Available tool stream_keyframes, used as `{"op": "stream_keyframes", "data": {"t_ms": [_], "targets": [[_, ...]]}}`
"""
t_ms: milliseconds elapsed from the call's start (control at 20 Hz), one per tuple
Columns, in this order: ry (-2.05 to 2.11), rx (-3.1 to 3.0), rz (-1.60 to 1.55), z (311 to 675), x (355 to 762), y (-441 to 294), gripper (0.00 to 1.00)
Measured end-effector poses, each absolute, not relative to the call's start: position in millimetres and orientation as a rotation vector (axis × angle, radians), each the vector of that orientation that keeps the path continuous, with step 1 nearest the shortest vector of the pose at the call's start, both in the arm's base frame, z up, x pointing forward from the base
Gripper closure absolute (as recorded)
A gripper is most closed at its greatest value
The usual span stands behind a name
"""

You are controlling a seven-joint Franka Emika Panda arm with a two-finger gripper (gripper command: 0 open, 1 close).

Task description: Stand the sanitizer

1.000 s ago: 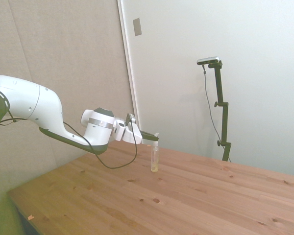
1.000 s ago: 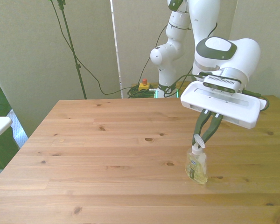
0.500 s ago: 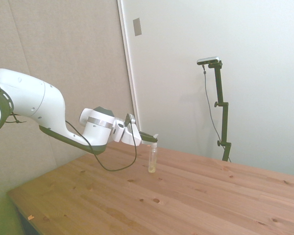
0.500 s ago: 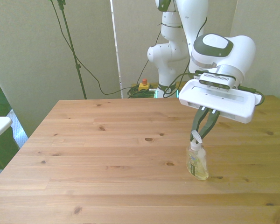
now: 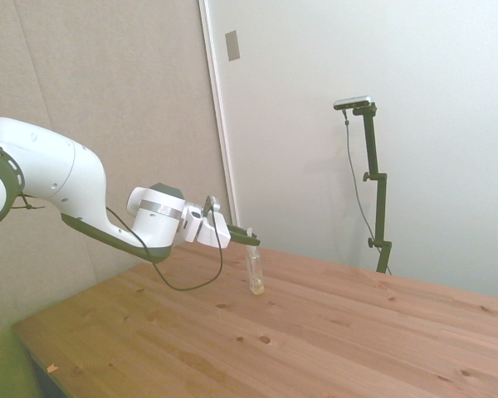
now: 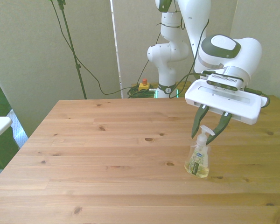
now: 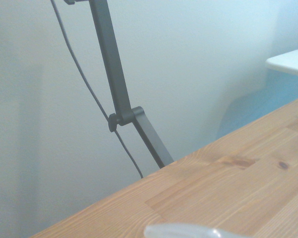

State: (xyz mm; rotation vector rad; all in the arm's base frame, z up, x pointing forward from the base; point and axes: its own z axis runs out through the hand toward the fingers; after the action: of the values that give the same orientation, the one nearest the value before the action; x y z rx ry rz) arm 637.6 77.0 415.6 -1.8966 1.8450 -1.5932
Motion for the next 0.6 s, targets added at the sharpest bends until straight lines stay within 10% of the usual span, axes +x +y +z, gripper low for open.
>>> {"op": "stream_keyframes", "data": {"t_ms": [600], "targets": [[1.745, -2.142, -1.174, 439.9, 598.8, 63.2, 0.0]]}}
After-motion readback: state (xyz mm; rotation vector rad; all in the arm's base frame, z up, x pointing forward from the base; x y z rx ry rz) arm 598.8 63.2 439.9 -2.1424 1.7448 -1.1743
